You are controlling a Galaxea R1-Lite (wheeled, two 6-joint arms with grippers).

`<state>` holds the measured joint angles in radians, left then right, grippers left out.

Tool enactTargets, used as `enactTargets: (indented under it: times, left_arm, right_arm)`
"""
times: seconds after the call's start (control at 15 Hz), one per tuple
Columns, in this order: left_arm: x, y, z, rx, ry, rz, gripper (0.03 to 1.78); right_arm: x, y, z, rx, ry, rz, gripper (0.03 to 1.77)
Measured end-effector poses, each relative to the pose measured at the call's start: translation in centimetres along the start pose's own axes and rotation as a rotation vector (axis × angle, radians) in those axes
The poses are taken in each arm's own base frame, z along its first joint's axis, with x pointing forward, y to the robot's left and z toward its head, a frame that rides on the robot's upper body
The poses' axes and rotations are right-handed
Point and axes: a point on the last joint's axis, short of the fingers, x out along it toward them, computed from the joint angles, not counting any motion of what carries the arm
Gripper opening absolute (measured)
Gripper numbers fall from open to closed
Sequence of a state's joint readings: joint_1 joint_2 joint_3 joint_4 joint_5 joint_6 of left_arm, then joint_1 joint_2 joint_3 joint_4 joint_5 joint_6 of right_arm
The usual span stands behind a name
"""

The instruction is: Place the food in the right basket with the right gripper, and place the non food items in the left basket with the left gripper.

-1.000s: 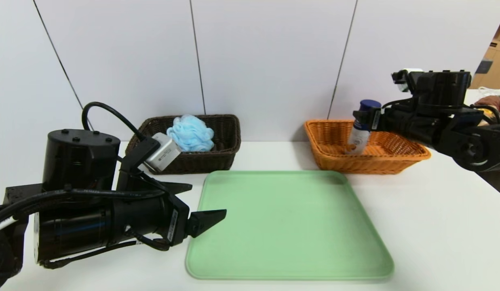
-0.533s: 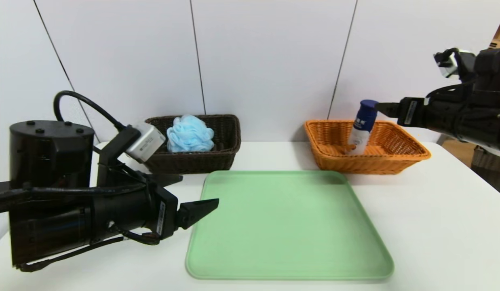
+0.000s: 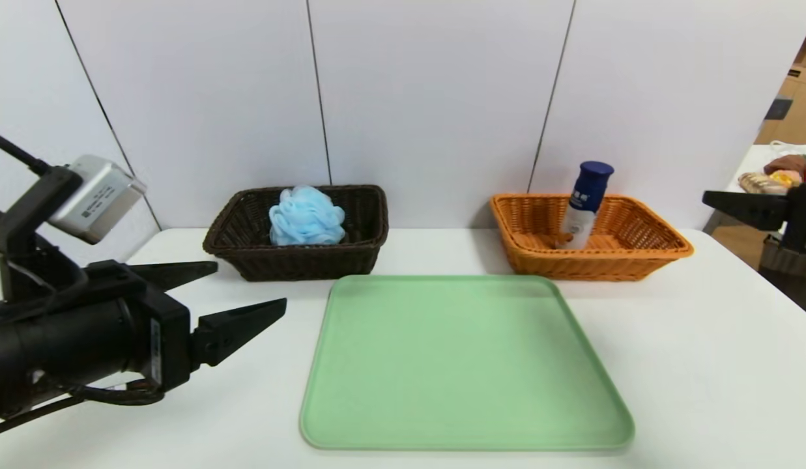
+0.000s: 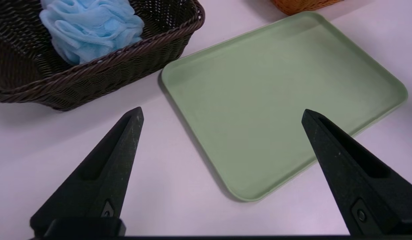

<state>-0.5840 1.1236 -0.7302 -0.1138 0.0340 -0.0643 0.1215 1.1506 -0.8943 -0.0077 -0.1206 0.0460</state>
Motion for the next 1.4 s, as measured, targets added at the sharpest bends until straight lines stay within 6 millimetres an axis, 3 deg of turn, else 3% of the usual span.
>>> enactTargets:
  times: [0.47, 0.8, 1.07, 1.4]
  left_arm:
    - [-5.2, 0.9, -0.9, -0.007, 0.008, 0.159, 1.69]
    - [-9.1, 1.8, -3.3, 0.015, -0.009, 0.272, 1.69]
    - [-11.5, 2.0, -5.6, 0.016, -0.053, 0.390, 1.69]
    - [-13.4, 1.6, -7.7, 0.001, -0.117, 0.500, 1.69]
  right_arm:
    - [-9.7, -1.3, -4.2, -0.065, 0.170, 0.020, 1.69]
    - [-15.1, -2.1, -7.2, -0.068, 0.172, 0.022, 1.69]
    - [-18.1, -2.4, -9.0, -0.047, 0.112, -0.018, 1.69]
    - [-20.6, -2.2, -10.5, -0.044, 0.046, -0.079, 1.69]
